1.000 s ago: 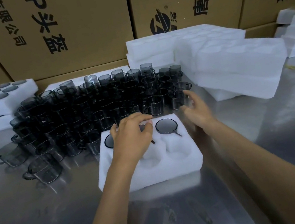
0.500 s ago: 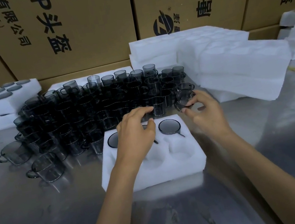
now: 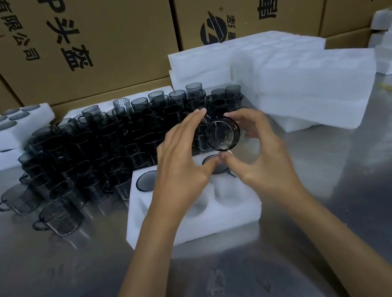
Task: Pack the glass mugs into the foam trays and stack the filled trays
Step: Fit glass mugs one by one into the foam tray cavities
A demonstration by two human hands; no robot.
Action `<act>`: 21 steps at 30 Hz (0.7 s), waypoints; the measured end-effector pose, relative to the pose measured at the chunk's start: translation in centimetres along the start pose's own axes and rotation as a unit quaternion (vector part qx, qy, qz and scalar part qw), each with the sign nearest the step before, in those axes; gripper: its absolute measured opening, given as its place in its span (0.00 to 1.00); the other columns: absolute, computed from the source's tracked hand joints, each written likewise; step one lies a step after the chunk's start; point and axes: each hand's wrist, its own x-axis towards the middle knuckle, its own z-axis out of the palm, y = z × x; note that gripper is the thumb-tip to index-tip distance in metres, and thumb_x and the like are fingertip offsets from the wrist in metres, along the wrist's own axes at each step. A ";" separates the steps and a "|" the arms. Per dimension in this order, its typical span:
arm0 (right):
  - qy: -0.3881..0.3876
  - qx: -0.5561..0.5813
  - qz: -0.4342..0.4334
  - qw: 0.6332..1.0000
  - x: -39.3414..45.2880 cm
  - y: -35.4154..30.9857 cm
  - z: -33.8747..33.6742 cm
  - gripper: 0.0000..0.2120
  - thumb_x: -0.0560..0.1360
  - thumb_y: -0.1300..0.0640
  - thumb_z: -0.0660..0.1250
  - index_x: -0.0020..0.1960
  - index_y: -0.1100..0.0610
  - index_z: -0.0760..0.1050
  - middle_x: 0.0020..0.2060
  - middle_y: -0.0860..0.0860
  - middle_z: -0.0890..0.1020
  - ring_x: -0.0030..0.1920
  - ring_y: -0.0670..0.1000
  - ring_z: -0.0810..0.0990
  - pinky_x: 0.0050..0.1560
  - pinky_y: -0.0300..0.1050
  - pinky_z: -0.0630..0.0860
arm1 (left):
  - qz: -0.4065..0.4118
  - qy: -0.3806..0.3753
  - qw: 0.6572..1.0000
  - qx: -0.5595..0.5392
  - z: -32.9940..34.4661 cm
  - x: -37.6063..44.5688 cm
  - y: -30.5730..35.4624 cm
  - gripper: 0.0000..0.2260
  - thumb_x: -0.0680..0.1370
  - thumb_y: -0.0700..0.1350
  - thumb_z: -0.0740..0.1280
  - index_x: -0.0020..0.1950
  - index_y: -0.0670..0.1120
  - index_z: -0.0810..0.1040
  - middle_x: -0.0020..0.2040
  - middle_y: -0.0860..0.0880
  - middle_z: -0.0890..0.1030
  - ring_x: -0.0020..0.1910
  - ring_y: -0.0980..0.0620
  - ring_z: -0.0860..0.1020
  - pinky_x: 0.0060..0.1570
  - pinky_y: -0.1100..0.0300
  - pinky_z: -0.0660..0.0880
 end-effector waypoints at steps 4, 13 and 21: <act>-0.044 0.050 0.045 0.997 0.1 -0.4 -0.5 0.29 0.67 0.56 0.75 0.66 0.49 0.72 0.59 0.39 0.77 0.62 0.44 0.76 0.58 0.32 0.71 | -0.020 -0.028 0.999 -0.019 -1.2 0.0 0.2 0.33 0.69 0.53 0.77 0.71 0.62 0.68 0.66 0.66 0.71 0.69 0.63 0.63 0.68 0.60 0.60; -0.281 0.063 0.158 0.944 0.4 -0.6 -2.8 0.25 0.58 0.46 0.77 0.54 0.42 0.77 0.50 0.45 0.80 0.50 0.50 0.77 0.55 0.51 0.74 | -0.107 -0.228 0.965 -0.078 -3.3 -1.1 0.1 0.25 0.64 0.54 0.81 0.56 0.65 0.75 0.56 0.59 0.78 0.54 0.64 0.75 0.46 0.77 0.69; -0.367 0.080 0.167 0.912 0.2 -0.1 -3.2 0.23 0.64 0.53 0.80 0.56 0.44 0.76 0.51 0.43 0.80 0.51 0.43 0.76 0.53 0.38 0.70 | -0.132 -0.263 0.955 -0.035 -3.1 -1.7 0.1 0.24 0.62 0.57 0.81 0.52 0.59 0.75 0.56 0.58 0.78 0.60 0.61 0.74 0.59 0.60 0.71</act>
